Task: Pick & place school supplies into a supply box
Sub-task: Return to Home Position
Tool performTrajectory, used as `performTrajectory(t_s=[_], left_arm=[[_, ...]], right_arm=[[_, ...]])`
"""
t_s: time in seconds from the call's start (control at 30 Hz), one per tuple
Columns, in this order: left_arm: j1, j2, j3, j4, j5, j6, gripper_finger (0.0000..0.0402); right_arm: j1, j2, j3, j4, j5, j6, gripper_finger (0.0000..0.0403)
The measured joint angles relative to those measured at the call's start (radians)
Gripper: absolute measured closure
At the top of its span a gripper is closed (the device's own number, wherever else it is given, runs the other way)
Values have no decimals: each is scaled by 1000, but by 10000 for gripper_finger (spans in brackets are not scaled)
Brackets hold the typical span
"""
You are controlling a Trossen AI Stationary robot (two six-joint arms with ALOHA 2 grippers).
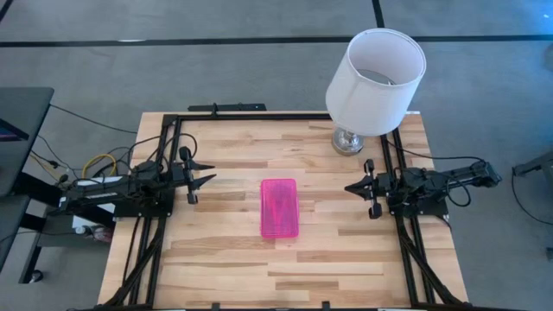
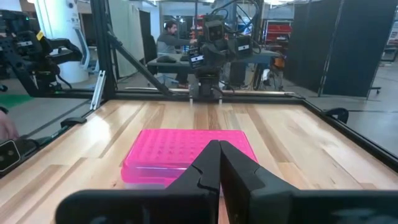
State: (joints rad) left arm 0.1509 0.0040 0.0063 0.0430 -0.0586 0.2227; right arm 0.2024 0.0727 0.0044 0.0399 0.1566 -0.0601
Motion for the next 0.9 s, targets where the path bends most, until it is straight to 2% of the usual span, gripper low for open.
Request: performTrajectory(t_s=[0.9], left_arm=[[0,0,0,0,0,2,288]], right_arm=[[0,0,0,0,0,0,403]])
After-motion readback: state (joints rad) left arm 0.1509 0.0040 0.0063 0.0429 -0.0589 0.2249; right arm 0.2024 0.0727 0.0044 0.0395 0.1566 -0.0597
